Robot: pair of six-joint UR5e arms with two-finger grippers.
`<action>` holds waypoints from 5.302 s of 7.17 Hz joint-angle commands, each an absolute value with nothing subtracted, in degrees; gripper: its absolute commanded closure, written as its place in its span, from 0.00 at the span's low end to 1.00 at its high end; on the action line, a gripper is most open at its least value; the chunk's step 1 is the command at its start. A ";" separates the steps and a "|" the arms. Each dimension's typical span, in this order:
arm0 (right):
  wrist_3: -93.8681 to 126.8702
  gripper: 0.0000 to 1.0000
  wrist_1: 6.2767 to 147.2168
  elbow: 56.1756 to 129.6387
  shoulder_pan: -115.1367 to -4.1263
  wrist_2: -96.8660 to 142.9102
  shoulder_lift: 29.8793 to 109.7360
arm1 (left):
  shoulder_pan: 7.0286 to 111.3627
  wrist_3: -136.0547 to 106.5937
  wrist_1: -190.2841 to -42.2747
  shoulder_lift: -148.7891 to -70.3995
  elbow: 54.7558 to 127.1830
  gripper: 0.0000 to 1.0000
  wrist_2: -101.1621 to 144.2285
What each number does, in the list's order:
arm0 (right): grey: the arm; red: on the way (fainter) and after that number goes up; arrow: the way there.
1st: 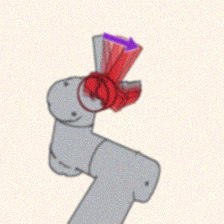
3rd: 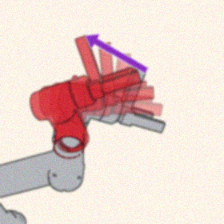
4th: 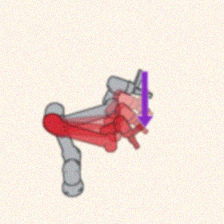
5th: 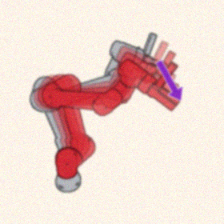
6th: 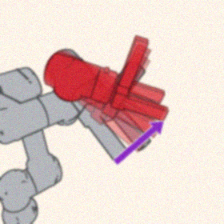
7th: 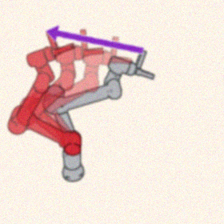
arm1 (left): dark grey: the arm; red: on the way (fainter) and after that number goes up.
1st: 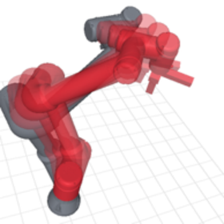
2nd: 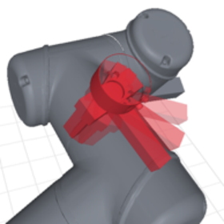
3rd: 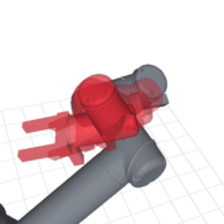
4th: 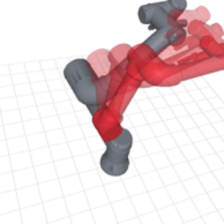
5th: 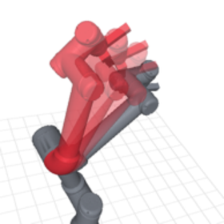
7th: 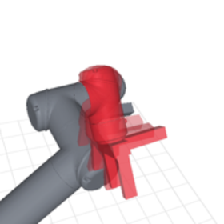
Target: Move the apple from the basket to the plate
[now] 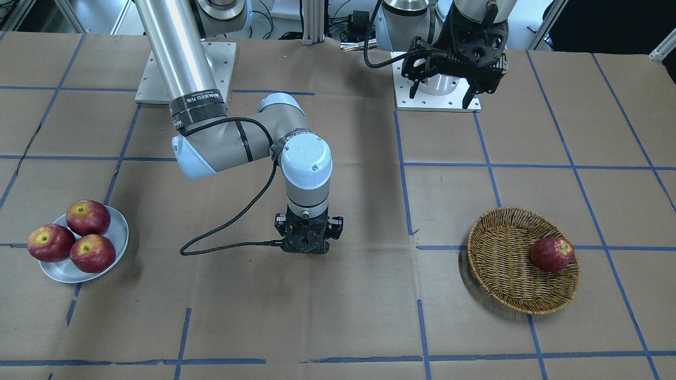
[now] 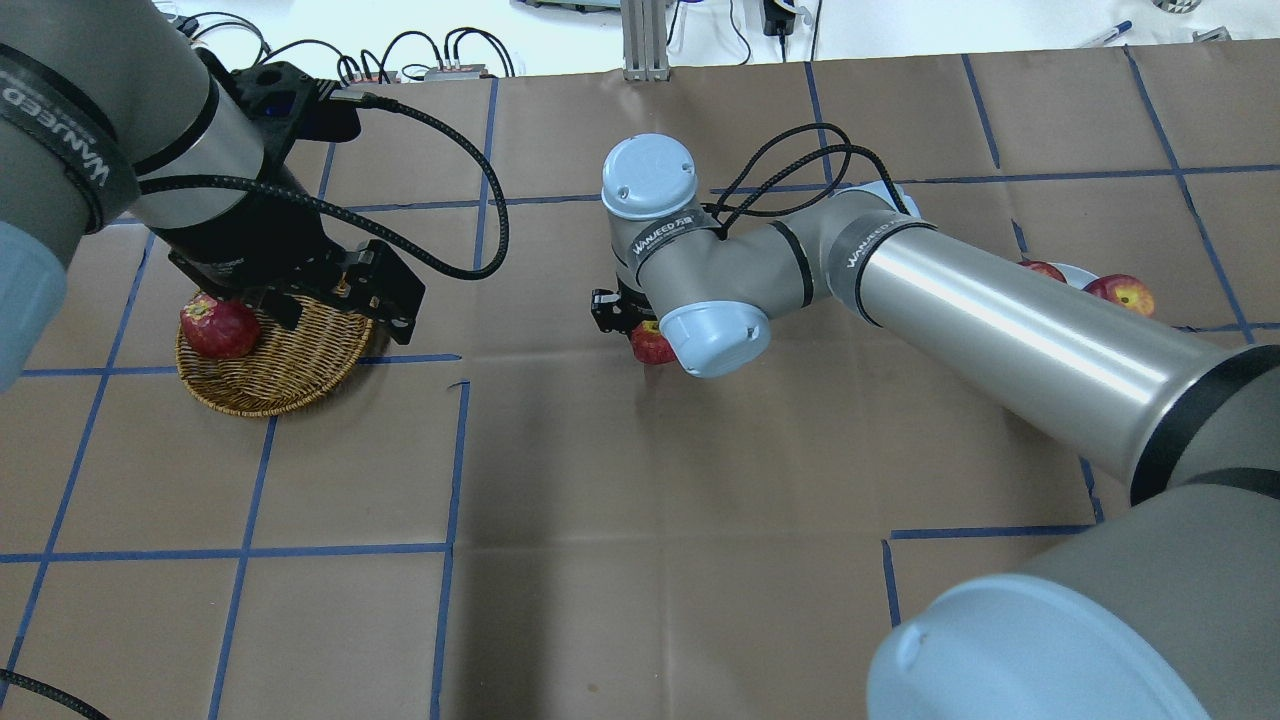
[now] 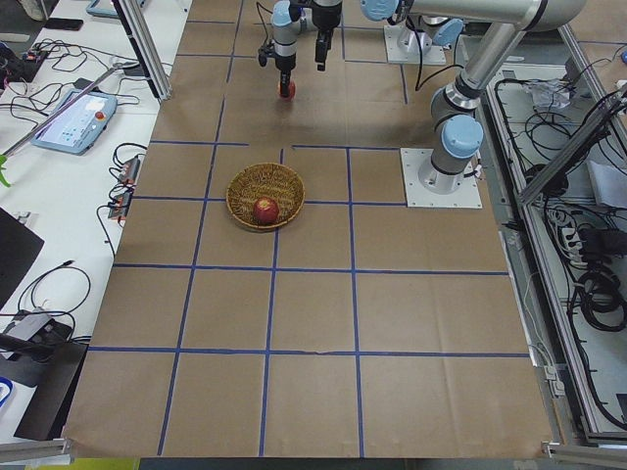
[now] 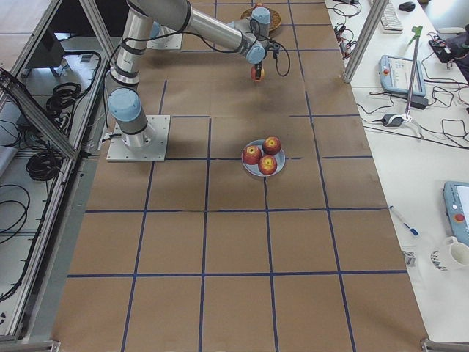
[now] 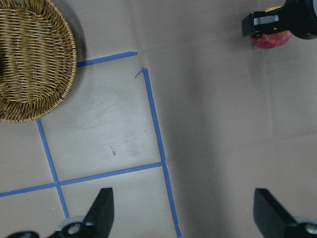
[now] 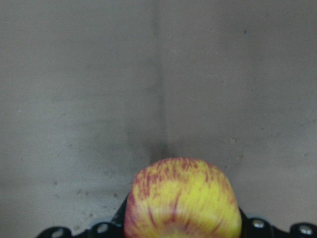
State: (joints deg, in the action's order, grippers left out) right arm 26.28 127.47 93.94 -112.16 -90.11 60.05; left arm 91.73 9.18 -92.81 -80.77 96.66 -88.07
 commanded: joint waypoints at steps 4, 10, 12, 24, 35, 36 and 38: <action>1.58 0.54 106.22 93.52 -92.17 -89.91 79.43 | 91.67 9.40 -92.72 -80.86 96.59 0.01 -88.07; -35.84 0.54 107.12 96.32 -66.45 -88.68 79.82 | 91.58 9.49 -92.64 -80.95 96.59 0.01 -88.07; -38.91 0.54 115.45 98.52 -65.31 -88.86 75.08 | 91.49 9.49 -92.64 -81.04 96.50 0.01 -88.15; -38.76 0.00 118.30 101.96 -64.86 -90.00 73.99 | 90.19 9.67 -92.64 -81.04 96.50 0.01 -88.07; -3.16 0.00 90.70 93.43 -90.44 -88.77 89.91 | 89.47 10.28 -92.72 -80.68 96.77 0.01 -88.07; -3.16 0.00 90.70 93.43 -90.44 -89.03 89.91 | 89.47 10.28 -92.72 -80.68 96.77 0.01 -87.98; -3.25 0.00 90.88 93.34 -90.35 -89.12 89.91 | 89.47 10.28 -92.72 -80.68 96.59 0.01 -88.07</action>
State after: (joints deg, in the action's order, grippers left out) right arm -3.23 90.82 93.41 -90.41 -89.05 89.88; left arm 89.47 10.28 -92.72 -80.67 96.76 -88.05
